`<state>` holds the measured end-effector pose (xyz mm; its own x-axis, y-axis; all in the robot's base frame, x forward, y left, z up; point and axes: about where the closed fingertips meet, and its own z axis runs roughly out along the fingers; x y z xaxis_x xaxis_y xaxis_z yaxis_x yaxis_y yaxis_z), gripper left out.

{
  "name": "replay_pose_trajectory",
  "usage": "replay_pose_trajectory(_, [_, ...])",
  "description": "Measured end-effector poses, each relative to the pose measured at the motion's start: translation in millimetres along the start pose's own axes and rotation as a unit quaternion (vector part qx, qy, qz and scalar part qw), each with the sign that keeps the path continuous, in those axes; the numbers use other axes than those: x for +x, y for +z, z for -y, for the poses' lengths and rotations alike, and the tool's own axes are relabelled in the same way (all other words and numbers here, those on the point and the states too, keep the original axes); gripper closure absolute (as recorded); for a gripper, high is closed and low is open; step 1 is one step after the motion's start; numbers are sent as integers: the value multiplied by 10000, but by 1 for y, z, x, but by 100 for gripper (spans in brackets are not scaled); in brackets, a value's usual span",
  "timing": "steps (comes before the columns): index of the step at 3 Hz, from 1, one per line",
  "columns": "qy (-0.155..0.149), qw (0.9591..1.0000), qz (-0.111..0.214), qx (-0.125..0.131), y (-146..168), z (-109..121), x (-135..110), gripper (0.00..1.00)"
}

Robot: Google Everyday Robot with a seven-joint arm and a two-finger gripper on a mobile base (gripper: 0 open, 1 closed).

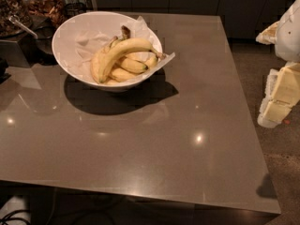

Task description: Pick banana from white bowl

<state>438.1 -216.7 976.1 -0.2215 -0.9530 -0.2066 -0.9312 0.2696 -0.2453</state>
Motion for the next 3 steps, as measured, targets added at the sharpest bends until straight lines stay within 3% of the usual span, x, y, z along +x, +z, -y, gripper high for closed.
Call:
replay_pose_trajectory(1, [0,10000,0,0,0,0,0,0])
replay_pose_trajectory(2, [56,9996,-286,-3,2,6,-8,0])
replay_pose_trajectory(3, [165,9973,-687,-207,17,25,-24,0])
